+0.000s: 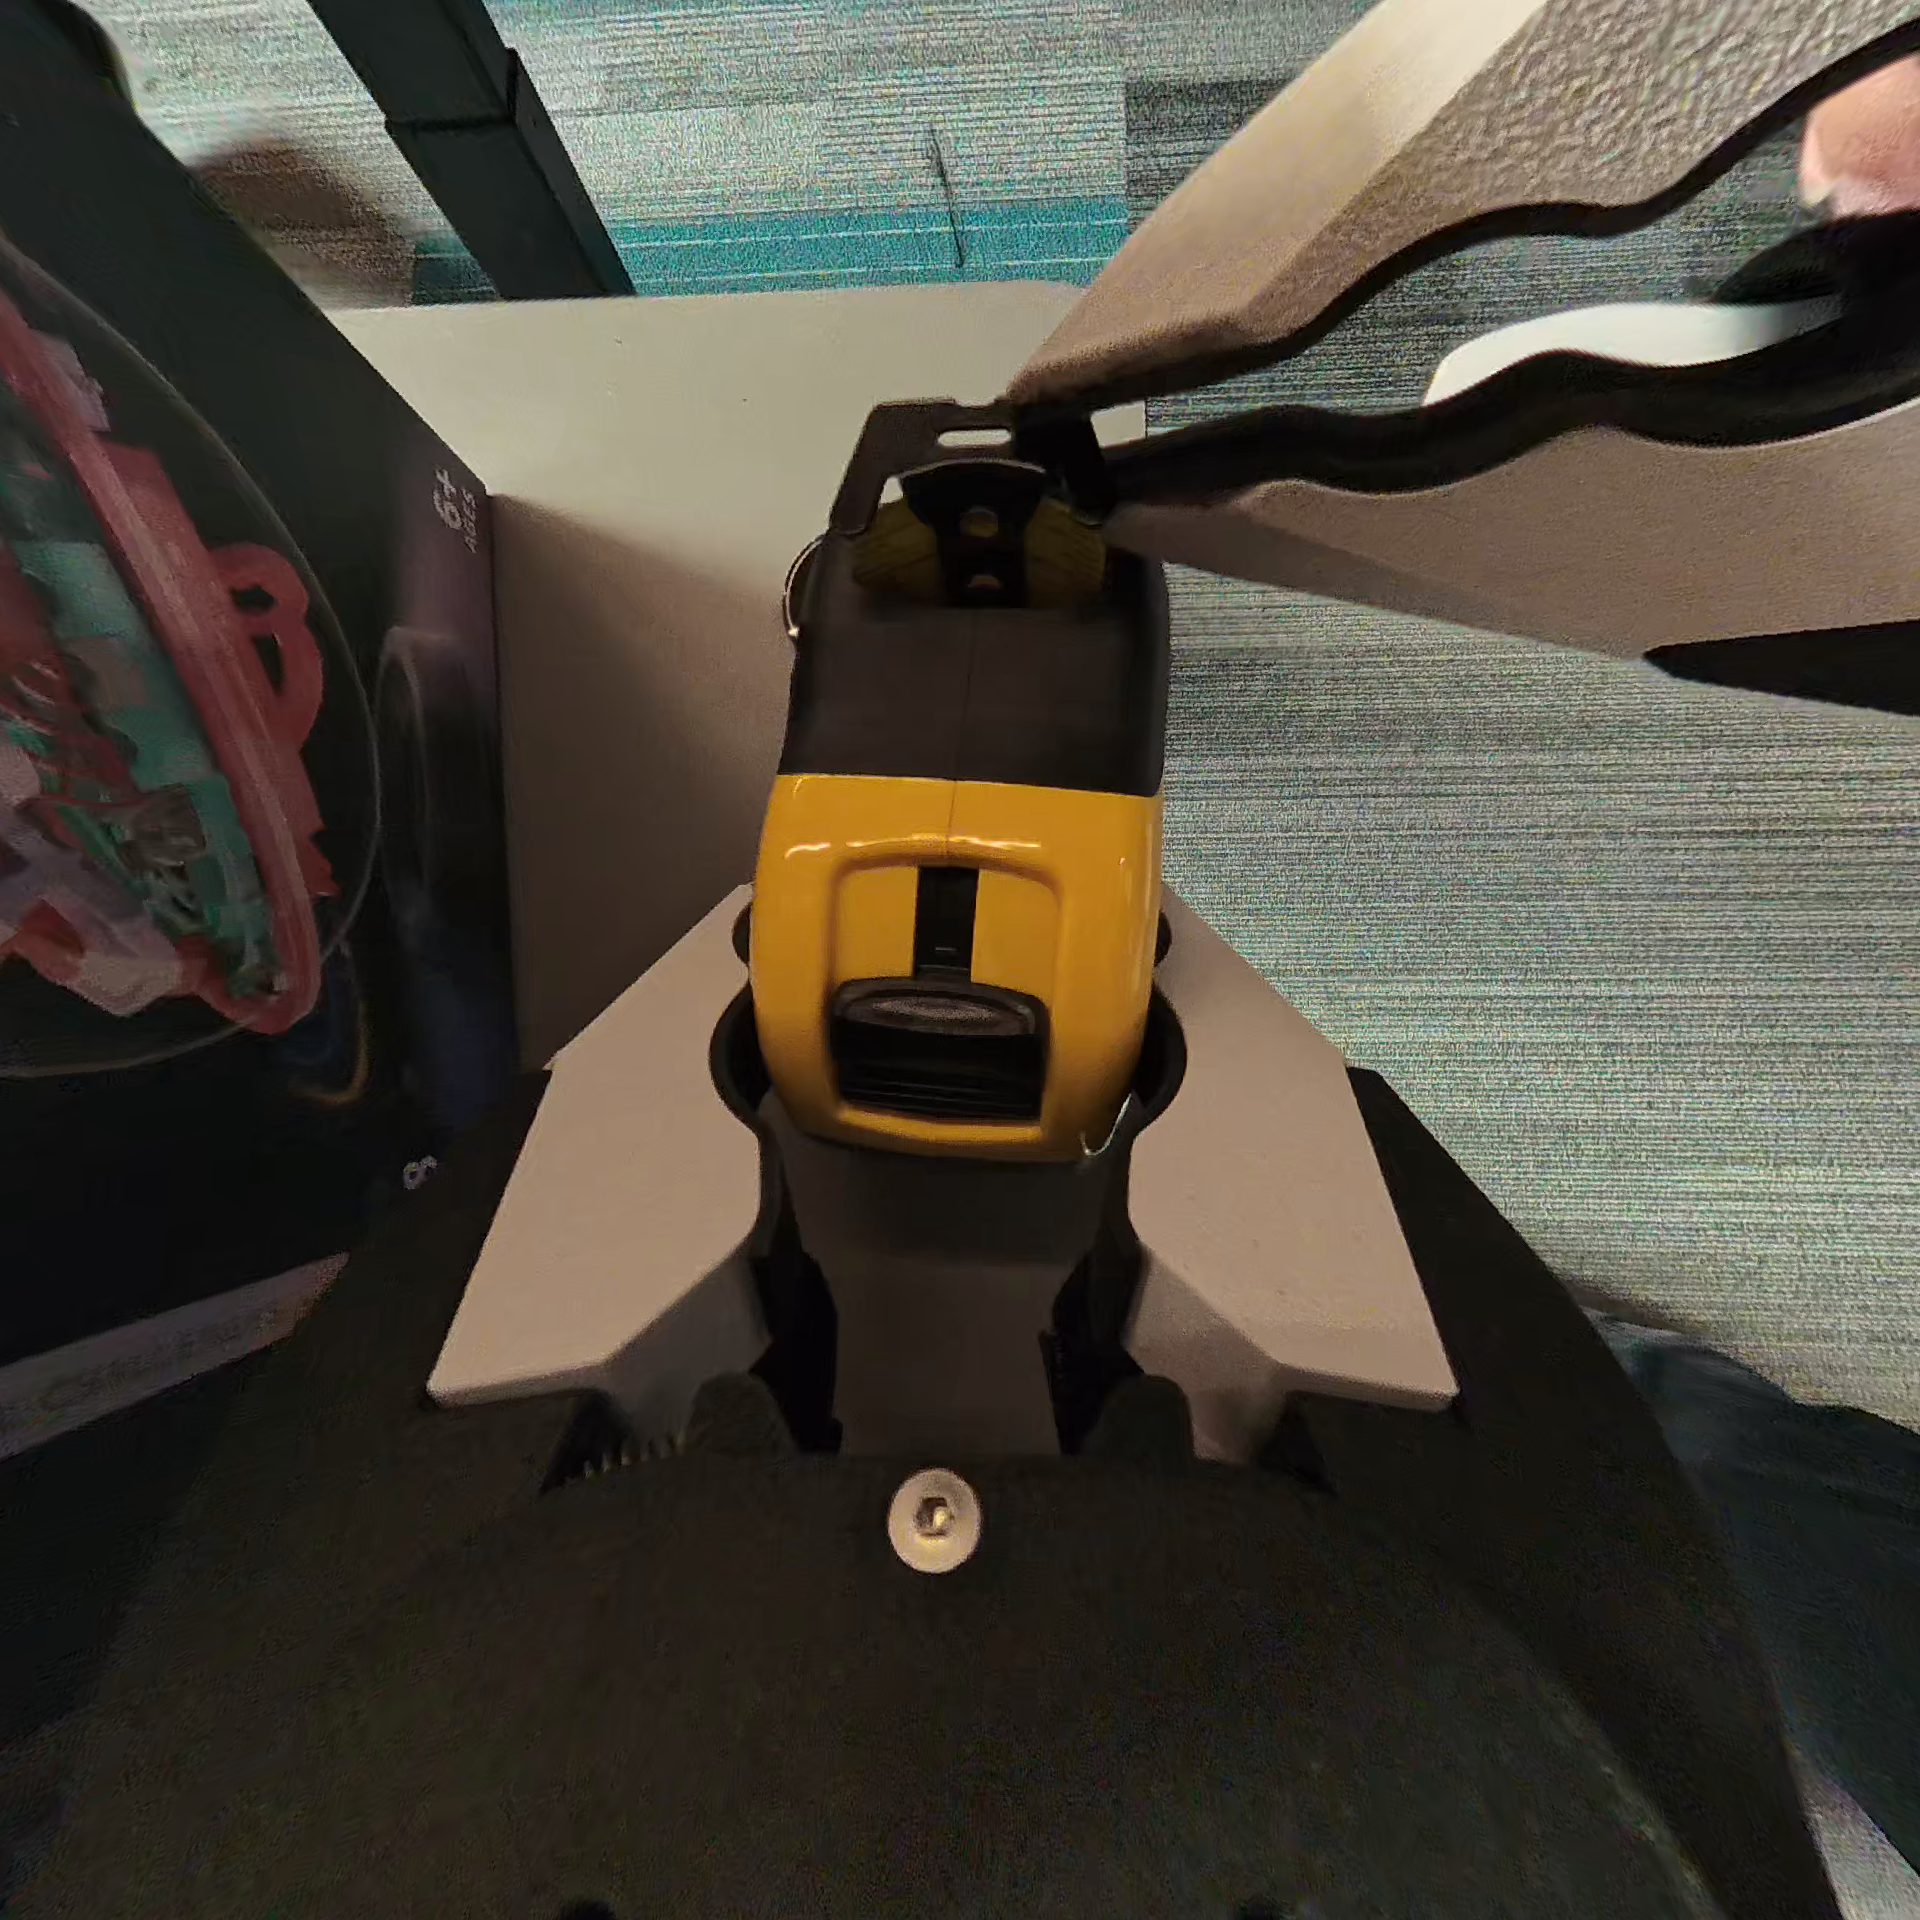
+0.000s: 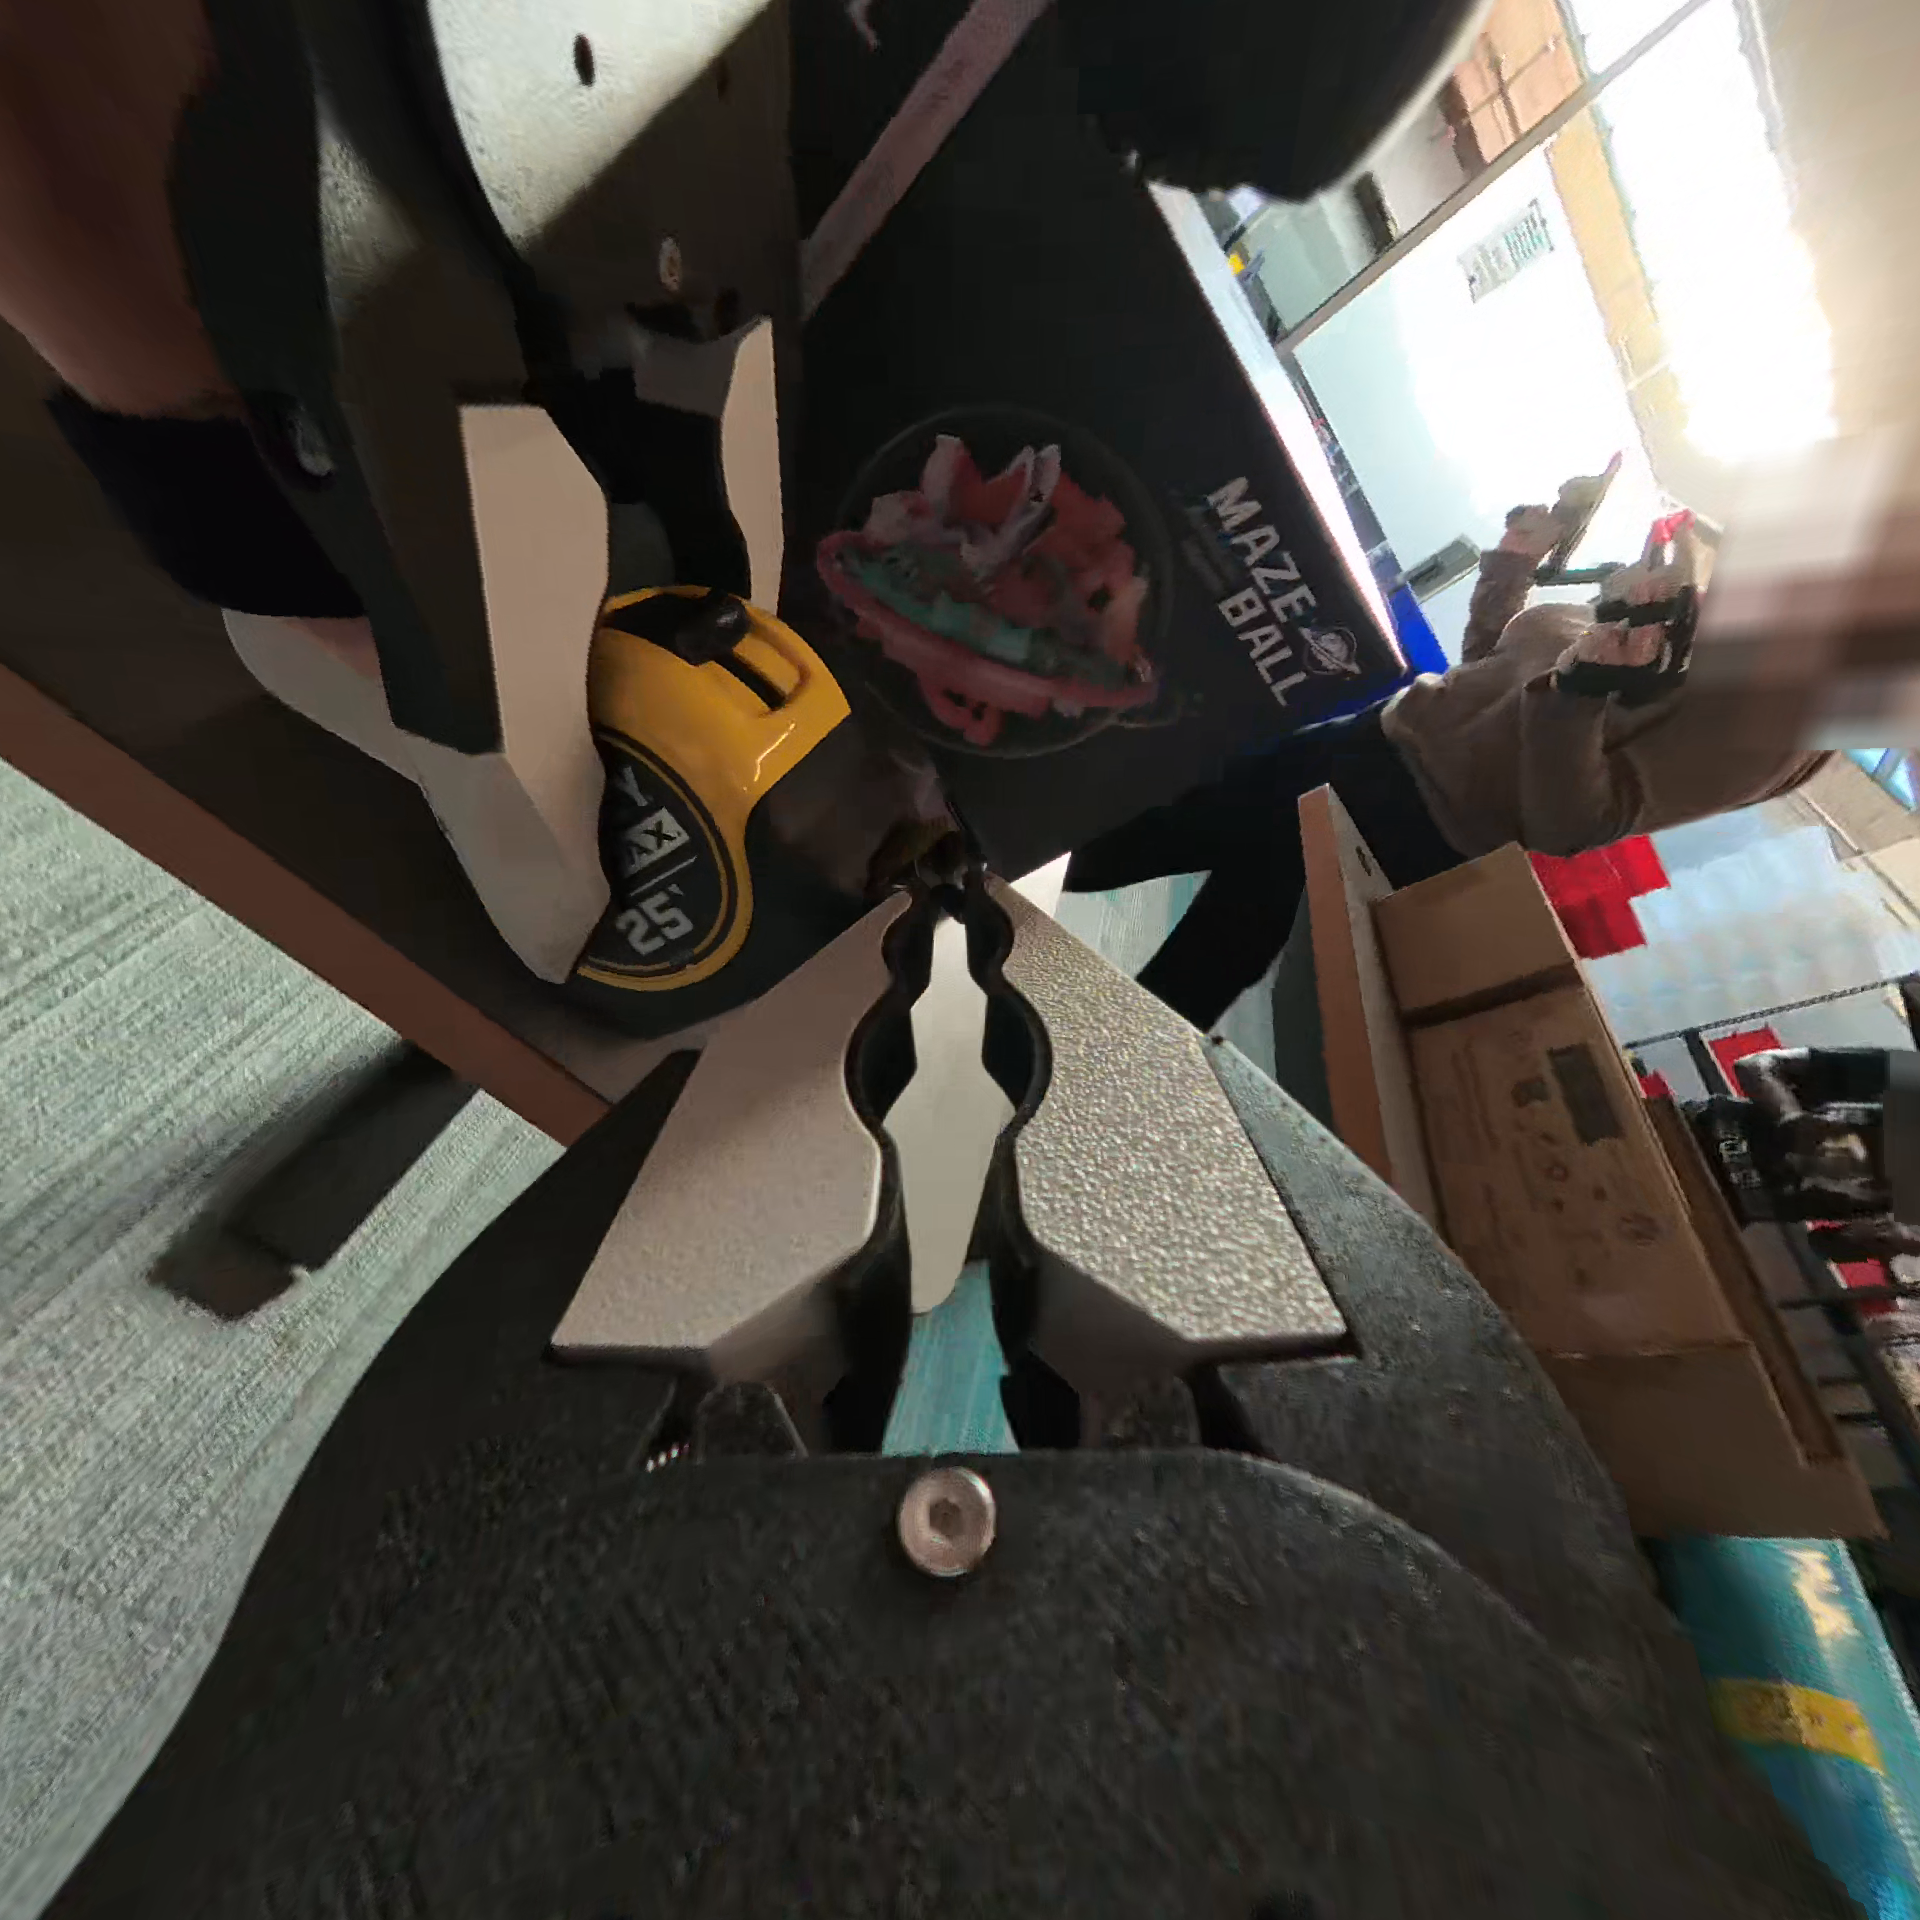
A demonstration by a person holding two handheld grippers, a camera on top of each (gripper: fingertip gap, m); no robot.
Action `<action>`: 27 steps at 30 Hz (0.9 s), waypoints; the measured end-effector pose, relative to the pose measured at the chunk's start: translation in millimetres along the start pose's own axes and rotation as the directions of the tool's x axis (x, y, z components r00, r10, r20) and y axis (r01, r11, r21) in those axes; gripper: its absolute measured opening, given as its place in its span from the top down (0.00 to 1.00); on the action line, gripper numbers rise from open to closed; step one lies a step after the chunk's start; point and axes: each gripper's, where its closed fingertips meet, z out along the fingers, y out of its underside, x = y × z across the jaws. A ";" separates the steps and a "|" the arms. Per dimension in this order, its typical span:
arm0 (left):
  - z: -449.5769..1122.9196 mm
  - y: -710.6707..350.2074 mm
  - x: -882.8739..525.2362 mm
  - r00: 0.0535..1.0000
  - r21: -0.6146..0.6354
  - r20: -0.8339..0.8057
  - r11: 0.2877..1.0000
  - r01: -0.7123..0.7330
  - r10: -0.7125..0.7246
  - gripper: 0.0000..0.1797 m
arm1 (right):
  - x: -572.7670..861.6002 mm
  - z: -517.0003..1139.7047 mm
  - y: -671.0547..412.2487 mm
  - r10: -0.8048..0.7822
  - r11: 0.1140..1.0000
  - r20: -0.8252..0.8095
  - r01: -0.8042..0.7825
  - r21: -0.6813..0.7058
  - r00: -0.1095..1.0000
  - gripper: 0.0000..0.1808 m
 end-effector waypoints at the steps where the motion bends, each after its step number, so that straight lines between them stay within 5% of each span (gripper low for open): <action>1: 0.1 0.5 -0.2 1.000 0.004 0.000 1.000 0.003 -0.003 0.63 | -2.0 0.1 -2.1 -0.037 0.999 0.017 0.037 -0.019 0.999 0.96; 9: -1.4 6.3 -0.8 0.998 0.038 -0.021 0.998 0.059 -0.058 0.63 | 15.7 -10.4 -8.5 -0.318 0.947 0.023 0.319 -0.046 0.948 1.00; 12: -1.0 6.9 0.1 1.000 0.039 -0.003 0.999 0.009 -0.009 0.63 | 27.1 -15.8 -4.8 -0.172 0.984 0.046 0.174 -0.049 0.984 1.00; 14: -1.1 7.0 -0.1 1.000 0.040 -0.006 0.999 0.022 -0.022 0.63 | 21.9 -21.3 -2.2 0.077 0.997 0.109 -0.073 -0.041 0.991 0.99; 18: -2.6 8.4 -0.2 0.997 0.034 -0.045 0.997 0.071 -0.069 0.63 | -9.6 -39.1 -4.9 0.556 0.826 0.251 -0.561 -0.057 0.792 0.89; 20: -3.3 11.0 -0.1 0.997 0.016 -0.056 0.998 0.061 -0.060 0.63 | -21.8 -46.5 -4.2 0.587 0.797 0.269 -0.604 -0.024 0.764 0.84; 27: 0.1 26.2 4.0 0.999 -0.062 -0.053 0.998 -0.010 0.006 0.63 | -24.9 -14.4 -18.2 0.310 0.915 0.556 -0.402 0.046 0.771 0.63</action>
